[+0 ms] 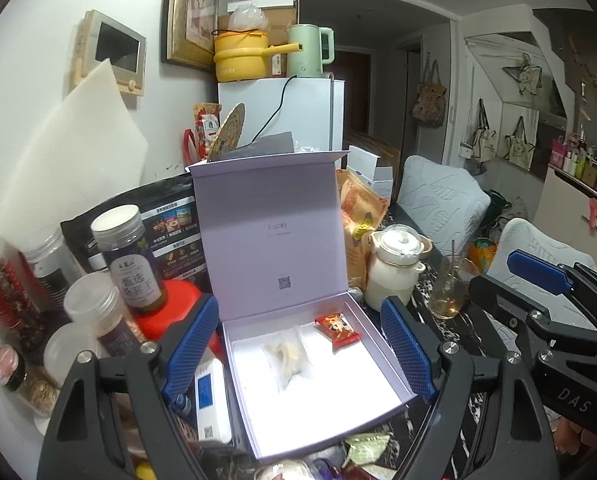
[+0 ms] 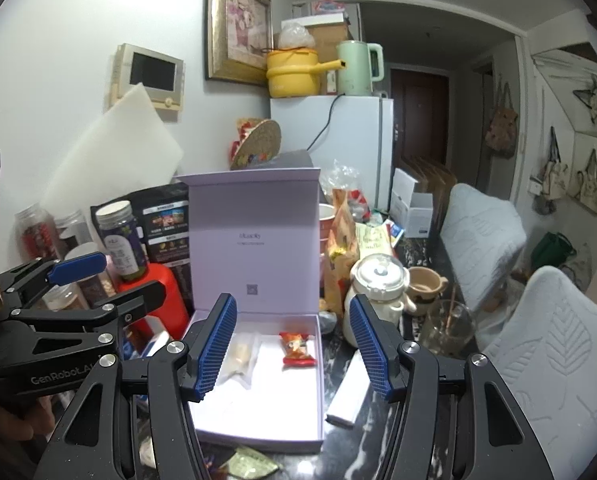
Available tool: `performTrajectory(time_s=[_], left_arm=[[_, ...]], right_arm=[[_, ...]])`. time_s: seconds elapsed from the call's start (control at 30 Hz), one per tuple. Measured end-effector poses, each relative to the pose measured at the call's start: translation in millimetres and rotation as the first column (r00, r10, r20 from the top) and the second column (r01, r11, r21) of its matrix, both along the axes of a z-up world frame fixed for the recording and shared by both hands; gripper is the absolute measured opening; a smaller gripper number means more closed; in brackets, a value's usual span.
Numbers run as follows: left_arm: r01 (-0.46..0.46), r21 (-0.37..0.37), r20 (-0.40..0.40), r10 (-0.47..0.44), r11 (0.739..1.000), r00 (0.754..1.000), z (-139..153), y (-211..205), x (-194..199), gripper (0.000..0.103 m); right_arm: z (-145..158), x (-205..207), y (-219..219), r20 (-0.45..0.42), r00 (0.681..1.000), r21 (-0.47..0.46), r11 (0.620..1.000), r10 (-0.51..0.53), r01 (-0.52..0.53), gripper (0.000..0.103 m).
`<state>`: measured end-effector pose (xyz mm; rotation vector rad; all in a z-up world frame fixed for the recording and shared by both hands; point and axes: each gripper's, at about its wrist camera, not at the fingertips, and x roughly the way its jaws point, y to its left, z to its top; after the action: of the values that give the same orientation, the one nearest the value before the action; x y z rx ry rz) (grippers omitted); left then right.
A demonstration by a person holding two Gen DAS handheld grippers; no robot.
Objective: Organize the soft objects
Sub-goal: 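Withdraw both tools from the box back over the snacks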
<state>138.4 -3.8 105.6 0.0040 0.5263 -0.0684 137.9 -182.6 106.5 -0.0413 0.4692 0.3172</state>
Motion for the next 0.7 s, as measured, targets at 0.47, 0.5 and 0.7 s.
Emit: performTrajectory(time_s=[0.47,0.5,0.7], left_arm=[[0.026,0.032,0.070,-0.028,0.999,0.997,4.7,-1.1,-69.1,0.084],[0.030,0.031,0.068,-0.032,0.999,0.997,4.2,-0.7,-72.2,0.084],[0.034,0.027,0.040,-0.035,0.999,0.999,-8.7,3.1,-95.5,0.084]], right_arm=[[0.4,-68.6,-0.6,0.019,1.000,-0.001,1.000,-0.009,0.009,0.059],[-0.3,-72.0,-0.3,0.017,1.000,-0.001,1.000,-0.008,0.008,0.059],[-9.6,-97.2,6.3,-0.001,1.000,-0.006,1.000,0.004,-0.004,0.059]])
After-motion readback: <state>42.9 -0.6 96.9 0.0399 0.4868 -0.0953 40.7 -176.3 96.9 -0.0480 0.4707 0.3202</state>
